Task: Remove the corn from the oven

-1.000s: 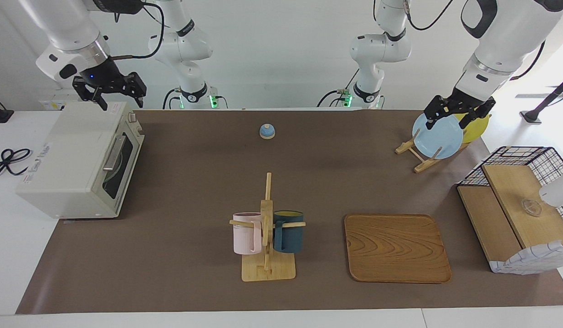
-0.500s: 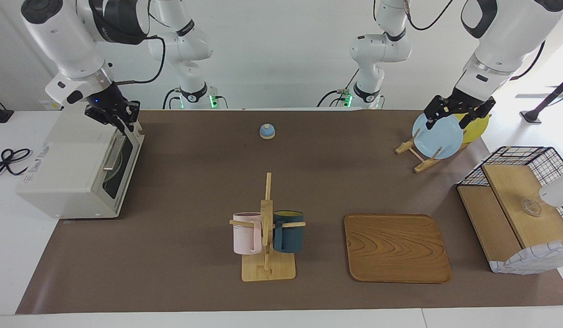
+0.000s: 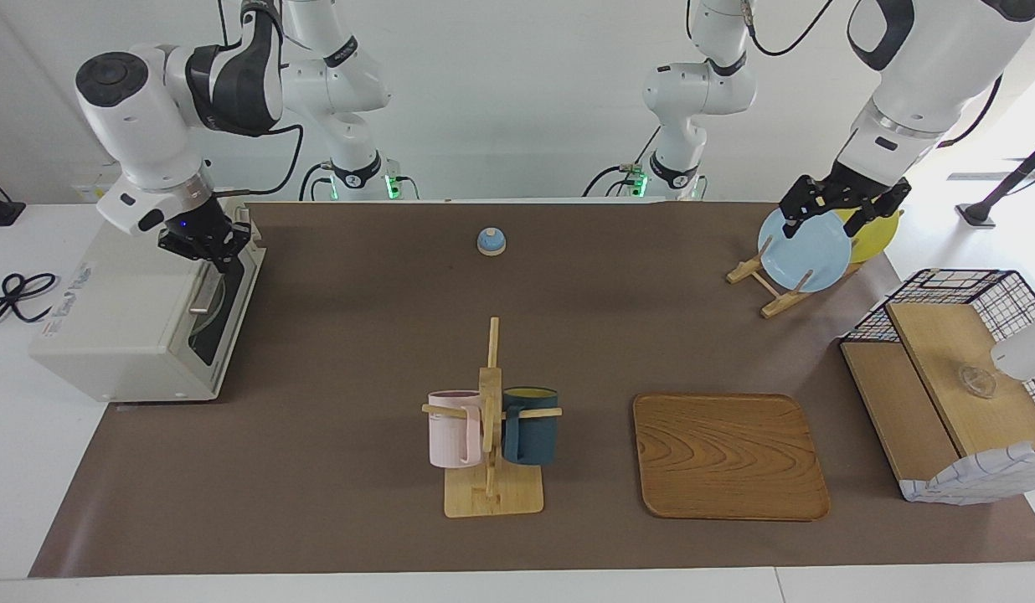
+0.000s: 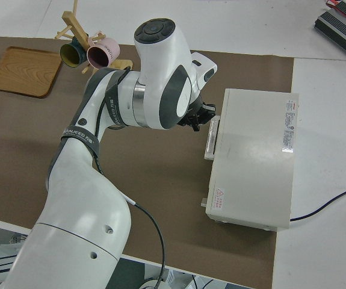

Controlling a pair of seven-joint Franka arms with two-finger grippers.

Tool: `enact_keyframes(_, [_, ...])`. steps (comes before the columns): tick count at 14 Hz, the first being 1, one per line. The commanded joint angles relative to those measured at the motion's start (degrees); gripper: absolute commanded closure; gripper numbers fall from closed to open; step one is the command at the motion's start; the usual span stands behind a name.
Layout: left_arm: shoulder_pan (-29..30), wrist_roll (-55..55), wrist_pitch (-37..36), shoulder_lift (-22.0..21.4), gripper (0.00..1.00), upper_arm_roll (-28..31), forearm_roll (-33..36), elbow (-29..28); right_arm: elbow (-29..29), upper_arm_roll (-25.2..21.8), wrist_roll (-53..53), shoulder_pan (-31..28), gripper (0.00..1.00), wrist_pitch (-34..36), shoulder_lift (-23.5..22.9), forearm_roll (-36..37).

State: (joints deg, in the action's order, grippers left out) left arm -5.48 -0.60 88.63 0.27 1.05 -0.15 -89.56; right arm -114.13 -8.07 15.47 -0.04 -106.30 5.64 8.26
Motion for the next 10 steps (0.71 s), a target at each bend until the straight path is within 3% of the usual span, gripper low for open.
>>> enact_keyframes(1, [0.47, 0.68, 0.14, -1.06, 0.00, -0.17, 0.06, -0.96, -1.89, 0.25, 2.02, -2.51, 1.00, -2.85, -0.46, 0.53])
enact_keyframes(10, [0.12, 0.60, 0.14, -1.06, 0.00, -0.26, 0.06, -1.05, -5.58, 0.34, 2.90, -4.53, 1.00, -6.90, -0.81, 0.36])
